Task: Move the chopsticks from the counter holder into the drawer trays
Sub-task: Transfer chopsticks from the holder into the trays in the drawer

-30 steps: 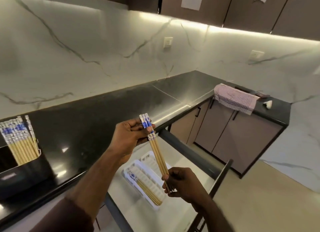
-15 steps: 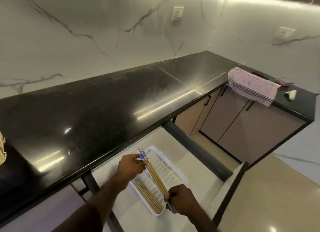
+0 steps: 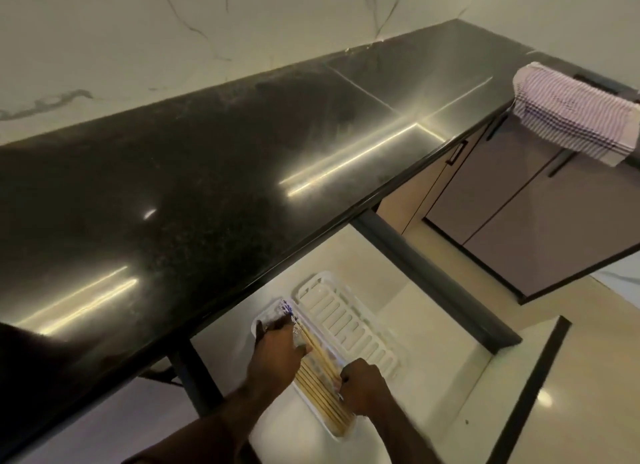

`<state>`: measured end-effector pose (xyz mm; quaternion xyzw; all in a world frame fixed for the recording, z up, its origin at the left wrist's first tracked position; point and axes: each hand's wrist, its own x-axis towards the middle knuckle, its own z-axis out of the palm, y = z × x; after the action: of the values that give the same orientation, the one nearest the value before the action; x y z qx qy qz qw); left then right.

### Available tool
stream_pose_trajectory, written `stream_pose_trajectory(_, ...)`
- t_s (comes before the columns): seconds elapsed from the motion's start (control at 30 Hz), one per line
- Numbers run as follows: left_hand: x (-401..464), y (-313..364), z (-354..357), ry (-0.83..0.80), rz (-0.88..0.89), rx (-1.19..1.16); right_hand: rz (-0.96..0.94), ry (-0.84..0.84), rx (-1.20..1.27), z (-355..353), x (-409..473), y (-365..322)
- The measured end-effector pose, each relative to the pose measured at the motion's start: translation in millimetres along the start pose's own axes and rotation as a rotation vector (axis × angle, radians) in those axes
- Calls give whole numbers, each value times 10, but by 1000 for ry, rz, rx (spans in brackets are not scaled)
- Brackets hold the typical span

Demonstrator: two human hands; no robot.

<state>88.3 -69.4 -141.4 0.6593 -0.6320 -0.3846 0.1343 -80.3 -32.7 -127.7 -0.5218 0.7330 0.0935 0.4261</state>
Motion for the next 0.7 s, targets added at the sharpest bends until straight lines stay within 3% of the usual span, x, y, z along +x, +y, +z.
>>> stream_pose_trajectory(0.3, 42, -125, 344, -145, 50, 613, 27, -28, -68, 194, 136, -30)
stream_pose_trajectory(0.43, 76, -165, 421, -221, 95, 717, 9, 43, -128, 299, 105, -49)
stream_pose_trajectory(0.6, 138, -190, 474, -199, 140, 798, -56, 202, -261, 459, 13, -76)
stream_pose_trajectory(0.7, 150, -169, 514, -202, 125, 849, -82, 213, -367, 507, 6, -124)
